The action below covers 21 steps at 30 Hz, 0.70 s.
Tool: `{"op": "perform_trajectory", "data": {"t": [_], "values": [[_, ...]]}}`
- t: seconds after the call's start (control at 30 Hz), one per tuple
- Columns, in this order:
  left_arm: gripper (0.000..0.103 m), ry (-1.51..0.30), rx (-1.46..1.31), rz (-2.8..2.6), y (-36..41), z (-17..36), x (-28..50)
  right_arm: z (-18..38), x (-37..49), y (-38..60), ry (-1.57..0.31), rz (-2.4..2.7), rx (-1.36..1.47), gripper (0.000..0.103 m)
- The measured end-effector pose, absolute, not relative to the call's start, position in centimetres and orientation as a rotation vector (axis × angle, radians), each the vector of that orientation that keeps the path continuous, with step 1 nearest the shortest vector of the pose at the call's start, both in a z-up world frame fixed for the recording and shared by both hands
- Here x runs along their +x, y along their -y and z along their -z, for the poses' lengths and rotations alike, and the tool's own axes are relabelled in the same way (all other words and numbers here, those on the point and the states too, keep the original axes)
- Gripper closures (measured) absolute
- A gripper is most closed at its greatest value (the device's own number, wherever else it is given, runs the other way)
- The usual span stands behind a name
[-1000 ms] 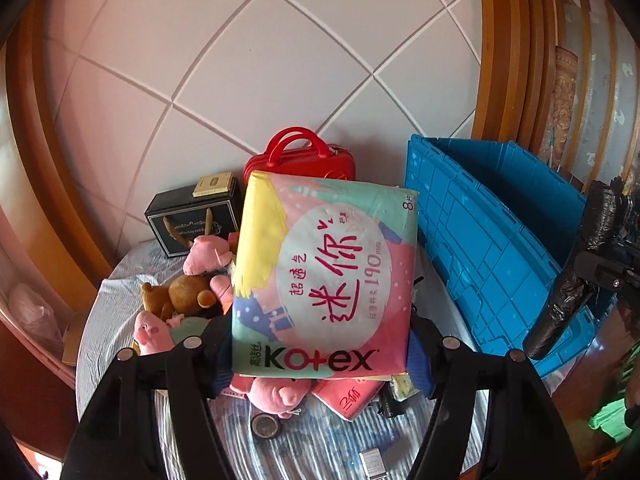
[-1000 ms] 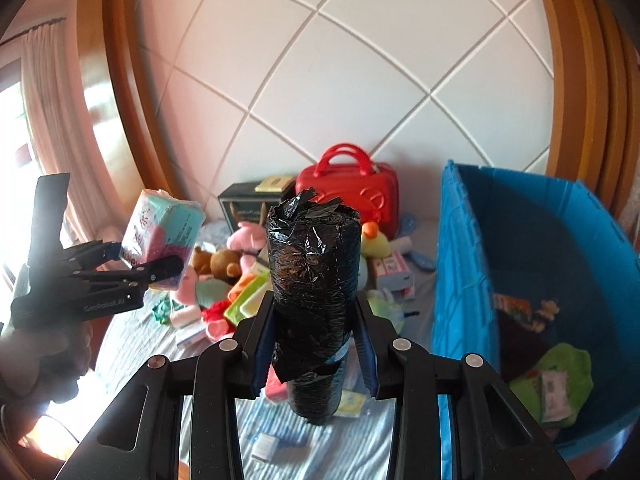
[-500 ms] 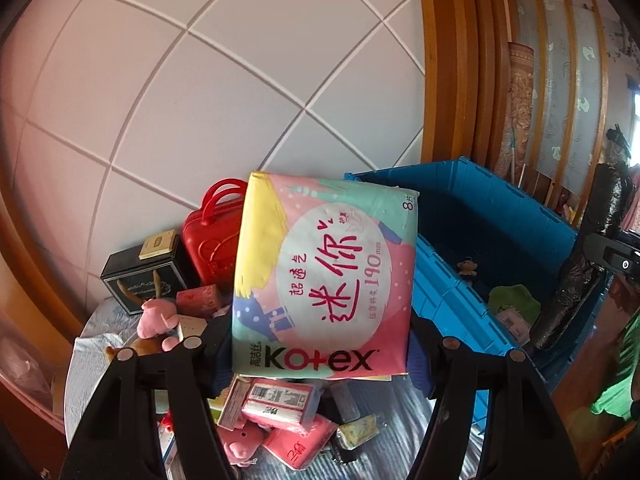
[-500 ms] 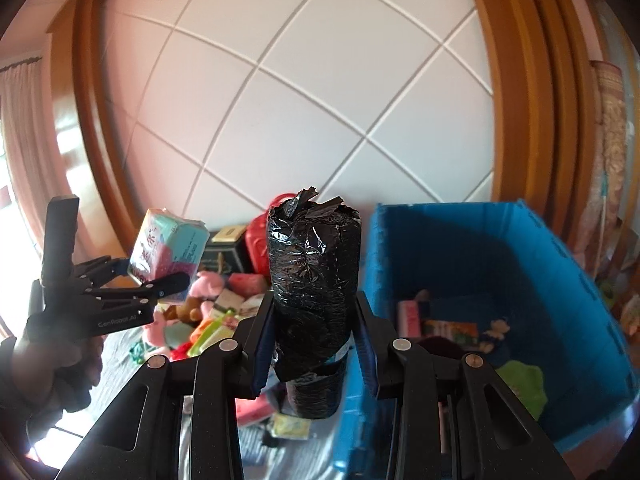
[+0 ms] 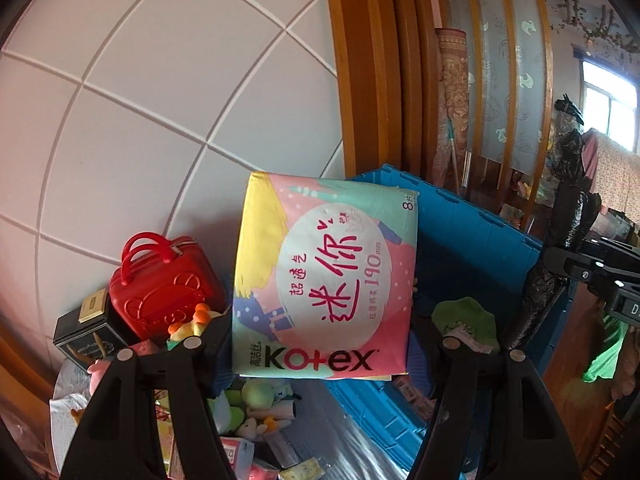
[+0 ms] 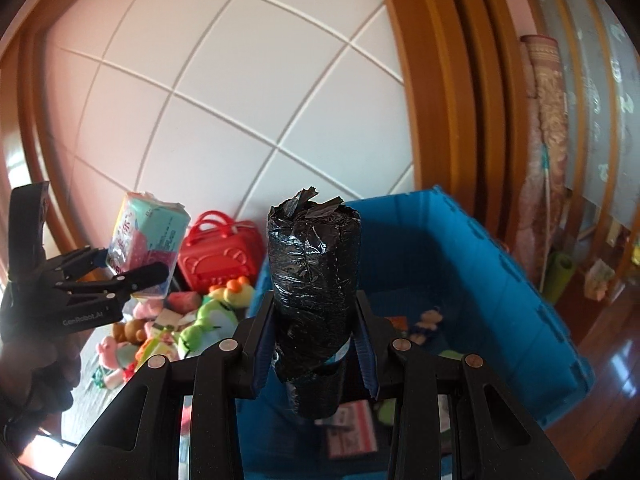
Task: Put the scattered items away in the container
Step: 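Lift the Kotex pack and black bundle and carry both over the blue crate, then open both tools to drop the Kotex pack and black bundle into the crate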
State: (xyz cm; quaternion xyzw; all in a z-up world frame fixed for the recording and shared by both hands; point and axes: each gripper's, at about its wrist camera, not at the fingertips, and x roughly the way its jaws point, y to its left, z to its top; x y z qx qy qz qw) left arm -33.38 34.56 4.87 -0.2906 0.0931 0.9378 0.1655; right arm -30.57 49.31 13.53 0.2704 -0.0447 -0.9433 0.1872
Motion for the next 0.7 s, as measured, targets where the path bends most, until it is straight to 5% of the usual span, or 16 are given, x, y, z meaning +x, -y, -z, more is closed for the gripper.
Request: {"op": "perform_trajectory", "data": {"t": [0.7], "values": [[0.036,-0.321,-0.826,-2.523,-45.0,-4.7,-37.7,-11.2,-34.2,-56.0,0.189,2.736,0.863,0.068]]}}
